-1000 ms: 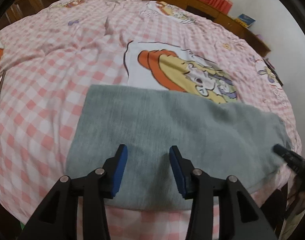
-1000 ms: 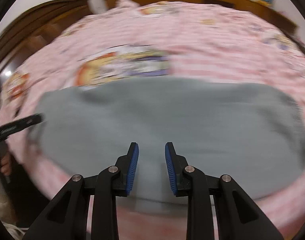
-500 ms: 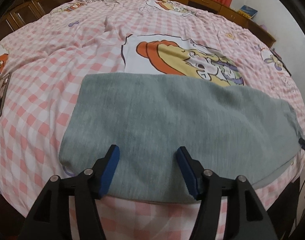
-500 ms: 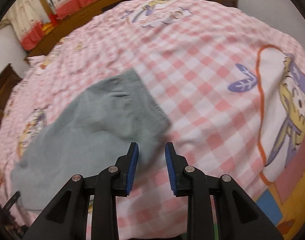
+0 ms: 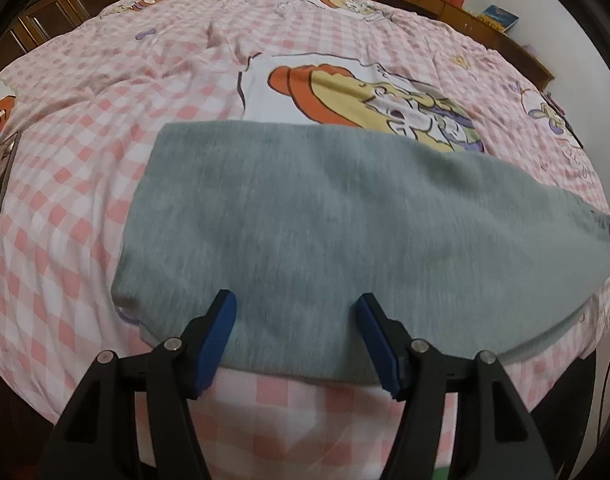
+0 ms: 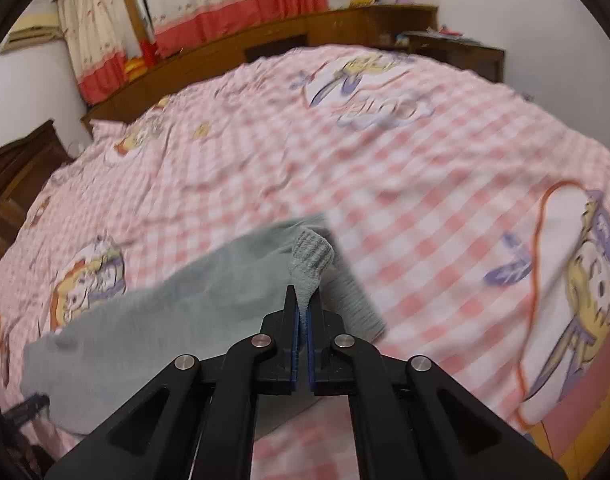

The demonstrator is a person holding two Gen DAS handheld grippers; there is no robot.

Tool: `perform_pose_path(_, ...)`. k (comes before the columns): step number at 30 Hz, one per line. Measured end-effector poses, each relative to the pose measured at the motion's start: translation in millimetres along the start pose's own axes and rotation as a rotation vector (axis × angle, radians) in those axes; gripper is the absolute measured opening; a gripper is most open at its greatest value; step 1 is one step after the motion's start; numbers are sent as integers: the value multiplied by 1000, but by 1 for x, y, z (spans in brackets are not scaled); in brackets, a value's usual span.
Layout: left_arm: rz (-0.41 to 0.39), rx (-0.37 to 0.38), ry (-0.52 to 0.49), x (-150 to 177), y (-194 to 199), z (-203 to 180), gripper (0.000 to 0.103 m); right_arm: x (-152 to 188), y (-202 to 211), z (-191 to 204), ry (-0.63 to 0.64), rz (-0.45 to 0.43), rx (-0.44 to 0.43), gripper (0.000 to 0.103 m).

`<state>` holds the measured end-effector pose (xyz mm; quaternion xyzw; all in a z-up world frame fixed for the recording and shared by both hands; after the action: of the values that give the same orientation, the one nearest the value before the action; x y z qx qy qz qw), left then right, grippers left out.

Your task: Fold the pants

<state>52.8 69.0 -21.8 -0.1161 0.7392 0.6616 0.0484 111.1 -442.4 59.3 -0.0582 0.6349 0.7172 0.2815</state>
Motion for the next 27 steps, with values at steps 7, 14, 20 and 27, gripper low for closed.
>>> perform_pose_path(7,10,-10,-31,5,-3,-2,67,32,-55,-35,-42,171,30,7)
perform_pose_path(14,-7,54,-16,-4,13,2,67,31,-21,-29,-25,67,155,28)
perform_pose_path(20,-33,88,1,-24,22,0,67,7,0,42,219,15,149,37)
perform_pose_path(27,-28,80,-20,-28,18,-2,67,4,-66,150,457,235,-20,37)
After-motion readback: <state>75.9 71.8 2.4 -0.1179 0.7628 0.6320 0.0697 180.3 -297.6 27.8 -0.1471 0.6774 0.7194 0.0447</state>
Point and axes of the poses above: each gripper's, at about its wrist camera, not at the fingertips, and y roughly against the way its jaws point, z to its left, x to its underside, the point moved 7 cm from there along -y, roughly the way its jaws point, and after that the axes turned 14 degrees about z, right-handed, at the moved point
